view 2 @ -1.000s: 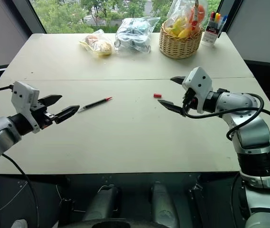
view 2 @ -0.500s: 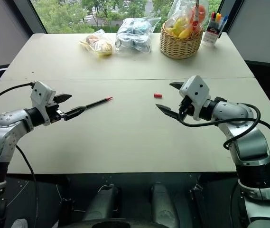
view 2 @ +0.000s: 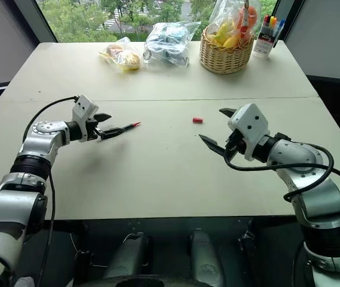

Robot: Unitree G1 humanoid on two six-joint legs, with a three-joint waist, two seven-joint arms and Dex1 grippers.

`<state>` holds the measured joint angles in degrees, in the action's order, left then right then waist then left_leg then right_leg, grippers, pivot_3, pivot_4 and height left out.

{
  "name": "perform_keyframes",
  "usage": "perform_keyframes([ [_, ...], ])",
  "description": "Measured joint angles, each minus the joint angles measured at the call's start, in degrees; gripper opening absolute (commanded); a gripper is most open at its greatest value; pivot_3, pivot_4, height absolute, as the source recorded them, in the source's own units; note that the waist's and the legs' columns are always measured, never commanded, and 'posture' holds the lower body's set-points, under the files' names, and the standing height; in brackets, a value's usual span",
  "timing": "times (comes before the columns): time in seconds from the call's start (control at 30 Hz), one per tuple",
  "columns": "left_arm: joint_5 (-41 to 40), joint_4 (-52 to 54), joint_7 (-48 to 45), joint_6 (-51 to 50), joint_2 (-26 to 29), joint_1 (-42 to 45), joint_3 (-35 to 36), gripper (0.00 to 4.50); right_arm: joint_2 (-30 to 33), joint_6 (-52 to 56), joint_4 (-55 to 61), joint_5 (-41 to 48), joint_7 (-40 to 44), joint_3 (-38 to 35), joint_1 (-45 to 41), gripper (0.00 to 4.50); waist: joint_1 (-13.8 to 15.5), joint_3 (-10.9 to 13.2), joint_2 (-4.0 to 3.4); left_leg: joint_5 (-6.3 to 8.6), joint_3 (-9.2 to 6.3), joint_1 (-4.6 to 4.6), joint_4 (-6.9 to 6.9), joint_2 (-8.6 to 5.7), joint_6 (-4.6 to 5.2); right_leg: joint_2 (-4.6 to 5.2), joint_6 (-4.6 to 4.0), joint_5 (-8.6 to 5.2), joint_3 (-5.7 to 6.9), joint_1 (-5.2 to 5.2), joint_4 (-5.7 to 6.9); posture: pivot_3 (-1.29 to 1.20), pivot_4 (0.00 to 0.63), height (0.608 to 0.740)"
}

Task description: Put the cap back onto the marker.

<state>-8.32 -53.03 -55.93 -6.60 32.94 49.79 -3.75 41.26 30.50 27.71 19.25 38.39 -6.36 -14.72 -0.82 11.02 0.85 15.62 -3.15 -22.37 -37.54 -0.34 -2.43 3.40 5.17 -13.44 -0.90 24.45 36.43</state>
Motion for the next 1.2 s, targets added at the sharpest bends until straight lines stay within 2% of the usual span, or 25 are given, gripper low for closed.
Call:
perform_keyframes([
  [0.23,4.2,-6.5,-1.6,3.1,-0.7,2.5,-0.3,4.45,0.0,0.1,0.0,-0.2,-0.9,-0.6,0.2,4.5,0.1,0.0,0.01,0.02,-0.01,-0.02,-0.15,0.0,0.03,0.0,0.0,0.0,0.0,0.0,0.1,0.0,0.15,0.74],
  [0.47,6.8,-8.3,-3.0,4.7,-0.5,3.5,-0.8,4.45,0.0,-0.3,-0.1,-0.8,-1.0,-0.5,0.1,4.5,0.1,0.0,0.01,0.07,-0.01,-0.02,-0.47,-0.01,0.13,0.0,0.01,-0.01,-0.01,0.0,0.44,0.0,0.15,0.74],
  [0.57,7.4,-8.7,-3.8,4.8,-0.6,3.9,-1.0,3.65,0.0,-0.8,-0.6,-1.1,-1.0,-0.4,-0.3,4.5,0.1,0.0,0.01,0.07,-0.01,0.01,-0.52,-0.01,0.13,0.0,0.01,-0.02,-0.02,0.0,0.54,0.0,0.15,0.74],
  [0.73,7.8,-8.9,-4.4,4.9,-0.6,3.9,-1.0,1.17,0.0,-1.2,-1.6,-1.2,-0.9,-0.2,-1.0,4.5,0.0,0.0,0.01,0.07,-0.01,0.05,-0.56,-0.01,0.13,-0.01,0.01,-0.02,-0.04,0.0,0.64,0.0,0.15,0.74],
  [0.8,7.9,-9.1,-4.5,5.4,-0.6,3.9,-1.0,0.02,0.0,-1.4,-2.0,-1.6,-0.8,-0.1,-1.3,4.5,0.0,0.0,0.01,0.07,-0.01,0.05,-0.57,-0.01,0.13,-0.01,0.01,-0.02,-0.04,0.0,0.65,0.0,0.15,0.74],
  [1.2,9.1,-9.4,-5.5,7.2,-0.3,4.2,-1.0,0.02,-0.1,-3.3,-3.7,-2.8,-0.4,1.4,-2.6,4.5,0.0,0.0,0.01,0.07,-0.01,0.05,-0.57,-0.01,0.13,-0.01,0.01,-0.02,-0.04,0.0,0.65,0.0,0.15,0.74],
])
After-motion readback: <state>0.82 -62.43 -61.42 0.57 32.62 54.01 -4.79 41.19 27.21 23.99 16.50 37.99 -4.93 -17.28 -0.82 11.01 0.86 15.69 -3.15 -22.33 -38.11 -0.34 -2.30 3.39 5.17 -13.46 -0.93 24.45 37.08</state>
